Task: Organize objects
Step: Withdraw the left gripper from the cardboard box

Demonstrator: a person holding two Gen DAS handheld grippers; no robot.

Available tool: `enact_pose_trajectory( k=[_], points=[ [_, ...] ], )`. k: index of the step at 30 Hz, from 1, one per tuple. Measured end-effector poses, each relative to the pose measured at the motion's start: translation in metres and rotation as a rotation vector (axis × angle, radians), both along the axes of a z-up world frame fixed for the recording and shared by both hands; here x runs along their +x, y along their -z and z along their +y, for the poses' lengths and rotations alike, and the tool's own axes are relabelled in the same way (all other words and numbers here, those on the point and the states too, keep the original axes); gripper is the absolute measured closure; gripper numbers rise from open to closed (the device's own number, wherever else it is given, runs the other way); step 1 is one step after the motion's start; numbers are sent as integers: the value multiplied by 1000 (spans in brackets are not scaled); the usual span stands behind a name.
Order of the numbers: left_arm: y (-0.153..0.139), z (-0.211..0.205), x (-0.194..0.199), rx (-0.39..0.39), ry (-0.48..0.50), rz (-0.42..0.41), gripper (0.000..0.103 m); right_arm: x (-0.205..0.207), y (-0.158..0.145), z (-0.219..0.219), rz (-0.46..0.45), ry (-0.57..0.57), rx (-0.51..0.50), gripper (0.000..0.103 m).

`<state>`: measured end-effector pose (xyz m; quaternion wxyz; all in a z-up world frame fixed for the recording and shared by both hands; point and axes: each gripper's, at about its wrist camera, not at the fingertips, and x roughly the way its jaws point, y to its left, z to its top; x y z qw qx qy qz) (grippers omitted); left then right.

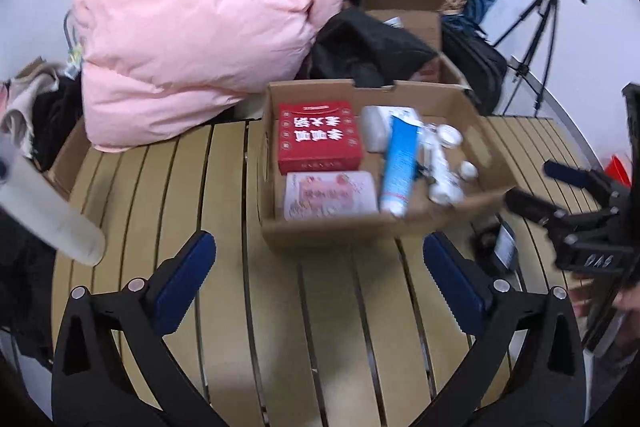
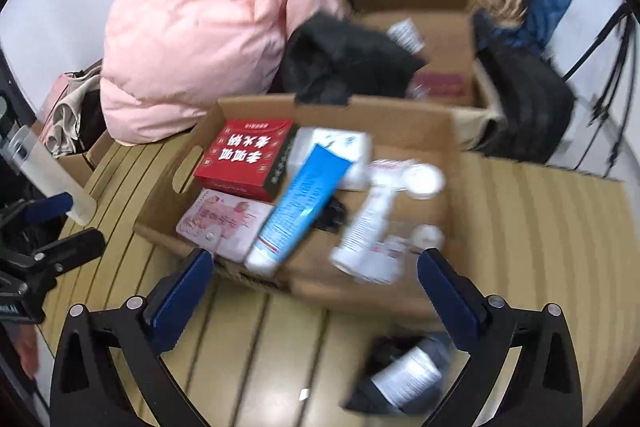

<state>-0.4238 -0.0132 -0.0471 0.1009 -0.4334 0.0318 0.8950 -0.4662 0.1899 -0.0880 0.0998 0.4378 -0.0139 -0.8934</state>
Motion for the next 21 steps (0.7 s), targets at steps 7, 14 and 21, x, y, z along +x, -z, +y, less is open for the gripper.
enact_pose_trajectory(
  k=[7,14,21],
  points=[
    [-18,-9,120,57,-96,77,0,124,-44,29,120,-7,22,0],
    [-5,-17,231,87,-160,70,0,244,-49,25,194,-19,31,0],
    [10,-8,264,32,-141,46,0,310,-30,9,146,-75,14,0]
  ],
)
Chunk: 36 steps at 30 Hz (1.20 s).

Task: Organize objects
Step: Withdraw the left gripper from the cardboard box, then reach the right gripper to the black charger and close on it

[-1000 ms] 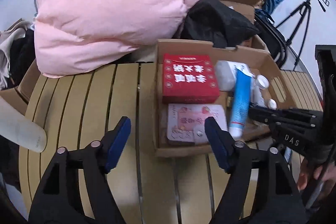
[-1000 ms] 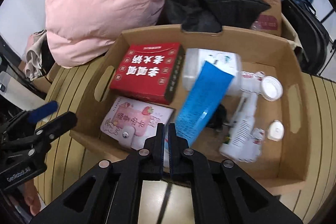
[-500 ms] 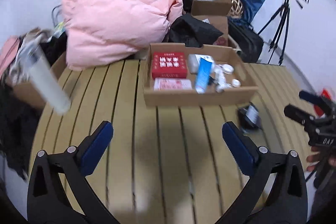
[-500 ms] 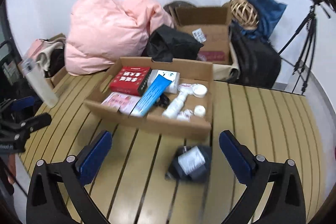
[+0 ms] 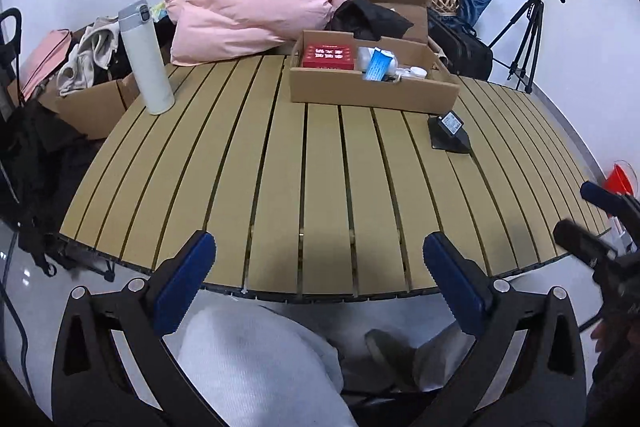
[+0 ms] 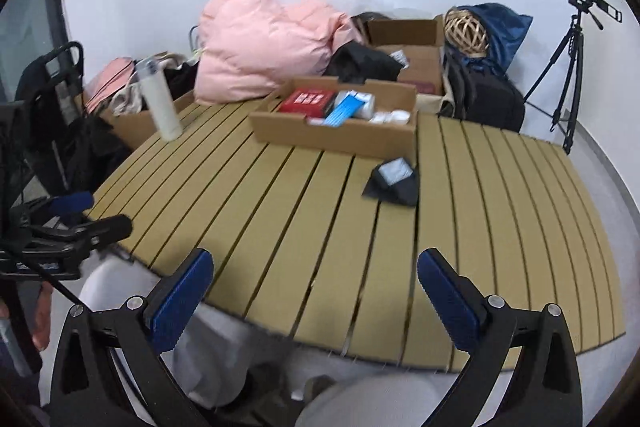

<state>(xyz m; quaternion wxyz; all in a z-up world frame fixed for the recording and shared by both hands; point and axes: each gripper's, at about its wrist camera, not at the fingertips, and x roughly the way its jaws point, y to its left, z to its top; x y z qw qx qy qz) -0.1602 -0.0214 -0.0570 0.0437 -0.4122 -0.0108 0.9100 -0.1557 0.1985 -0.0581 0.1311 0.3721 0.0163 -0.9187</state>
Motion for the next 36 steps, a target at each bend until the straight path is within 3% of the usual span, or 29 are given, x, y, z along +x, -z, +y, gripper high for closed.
enact_pose_trajectory(
  k=[14,20,23,25,27,29,30,32,36],
  points=[
    [15,8,-17,9,9,-26,0,-2,21,4,-48,2,-33,0],
    [25,41,-60,66,98,-4,0,-30,37,35,-75,77,4,0],
    [30,66,-92,62,153,25,0,-50,39,57,-68,109,-58,0],
    [38,83,-117,84,196,2,0,-69,42,73,-73,119,-108,0],
    [50,102,-142,125,252,-48,9,-98,48,90,-83,133,-142,6],
    [62,120,-166,132,272,-70,26,-123,54,103,-97,156,-155,25],
    [69,129,-180,126,272,-75,30,-137,58,109,-105,167,-163,29],
    [81,142,-199,134,271,-89,35,-170,69,119,-133,177,-204,32],
    [112,158,-235,243,266,-174,46,-228,103,121,-232,163,-279,35]
  ],
)
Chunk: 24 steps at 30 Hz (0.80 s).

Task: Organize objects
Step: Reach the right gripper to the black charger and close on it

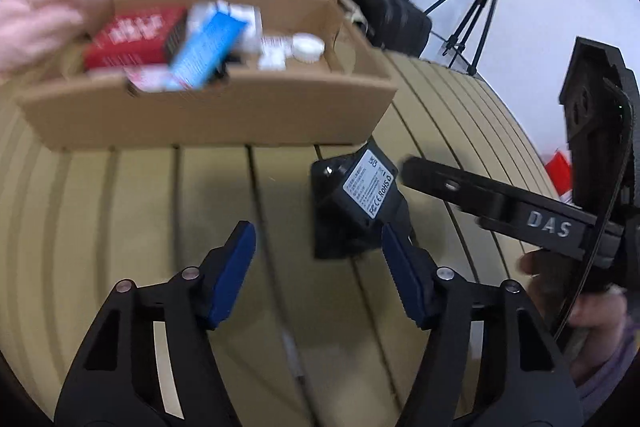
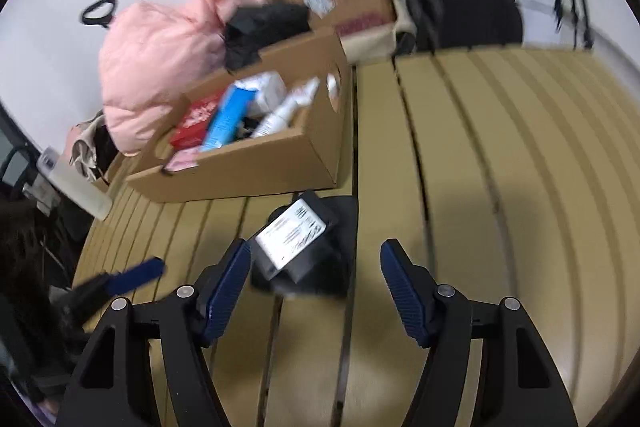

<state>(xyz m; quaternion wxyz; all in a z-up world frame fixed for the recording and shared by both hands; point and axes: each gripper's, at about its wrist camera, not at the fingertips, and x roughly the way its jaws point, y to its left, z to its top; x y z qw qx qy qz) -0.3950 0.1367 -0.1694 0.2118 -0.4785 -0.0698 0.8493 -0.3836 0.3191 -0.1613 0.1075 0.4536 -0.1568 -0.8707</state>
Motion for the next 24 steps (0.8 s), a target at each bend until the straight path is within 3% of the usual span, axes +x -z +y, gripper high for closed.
enact_pose_trajectory(
  k=[3,4,6,8,9,11,12,14,17,21,24],
  points=[
    [20,0,-10,83,-11,-81,55,-28,24,-3,-38,-9,-43,39],
    [21,-1,-9,102,-15,-65,55,-31,28,-4,-41,-8,-51,43],
    [22,-3,-8,97,-6,-54,66,-37,38,-6,-41,-13,-76,48],
    [20,-10,-4,101,-2,-63,75,-34,40,-6,-23,-16,-126,62],
    [18,-17,0,102,-7,-53,82,-32,39,-8,-22,-22,-109,64],
    [16,-30,4,74,-28,-62,91,-22,34,-16,-30,-50,-81,79],
    [15,-37,7,62,-35,-66,92,-15,33,-21,-38,-67,-99,80],
    [13,-48,13,56,-41,-65,91,3,34,-38,-56,-115,-126,82],
    [11,-57,15,39,-79,-46,83,20,33,-66,-38,-179,-73,82],
    [13,-52,7,30,-91,-20,58,17,24,-53,23,-77,-46,82],
    [16,-47,3,56,-102,-23,50,7,36,-43,-2,-45,-63,82]
  ],
)
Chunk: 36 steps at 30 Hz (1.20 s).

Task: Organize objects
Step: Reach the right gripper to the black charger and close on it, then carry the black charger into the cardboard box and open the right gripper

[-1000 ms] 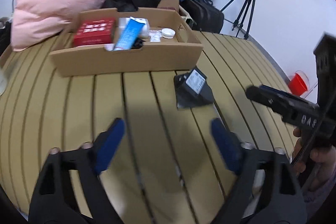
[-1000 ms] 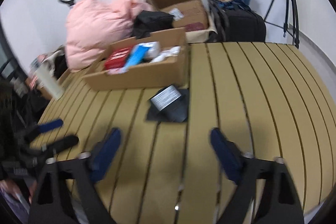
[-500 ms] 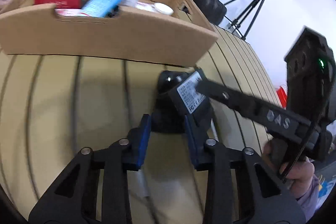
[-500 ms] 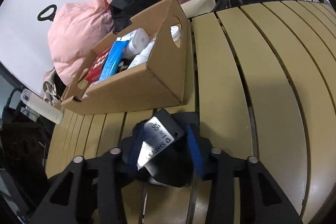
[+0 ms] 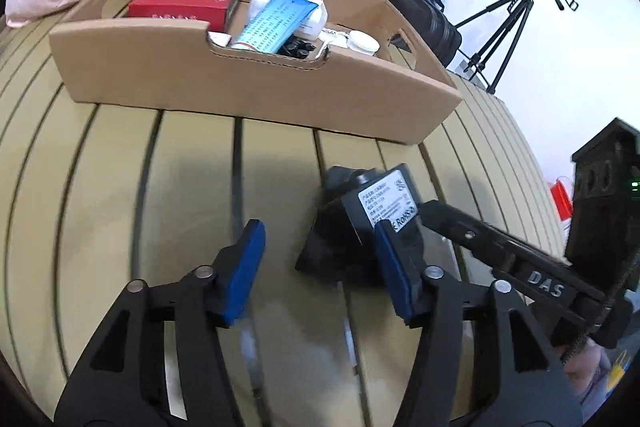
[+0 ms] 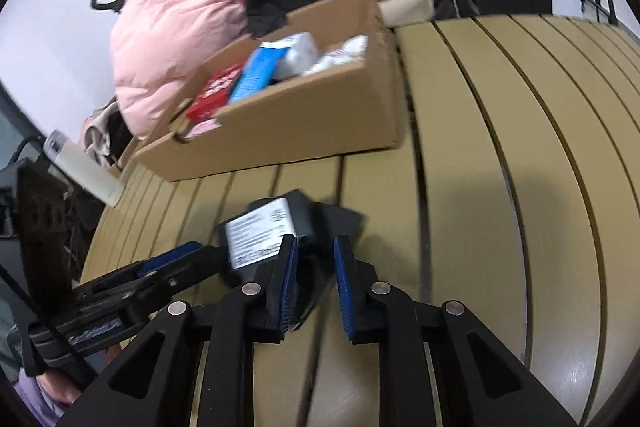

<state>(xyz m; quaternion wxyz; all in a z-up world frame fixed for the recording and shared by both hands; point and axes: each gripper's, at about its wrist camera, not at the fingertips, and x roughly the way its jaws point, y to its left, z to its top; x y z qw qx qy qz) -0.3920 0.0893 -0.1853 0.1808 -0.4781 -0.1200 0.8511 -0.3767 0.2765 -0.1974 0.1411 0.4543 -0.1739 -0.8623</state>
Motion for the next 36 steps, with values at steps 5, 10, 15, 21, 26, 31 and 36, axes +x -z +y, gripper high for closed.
enact_pose_trajectory(
  k=[5,10,15,21,26,31,36],
  points=[
    [-8,1,4,71,3,20,50,-16,6,7,0,-6,-61,82],
    [-6,5,0,89,3,4,47,-26,6,8,21,-26,-142,77],
    [6,4,-8,104,3,-18,67,-30,10,3,10,-30,-153,39],
    [4,-1,3,124,-27,-14,70,-33,16,-8,-31,-56,-184,42],
    [-17,-2,21,85,-21,52,70,-22,6,-16,3,-74,-168,44],
    [-56,-16,56,140,-1,115,72,5,-29,-19,78,-65,-164,44],
    [-97,-31,81,179,23,153,72,48,-66,-26,143,-68,-179,45]
  ],
)
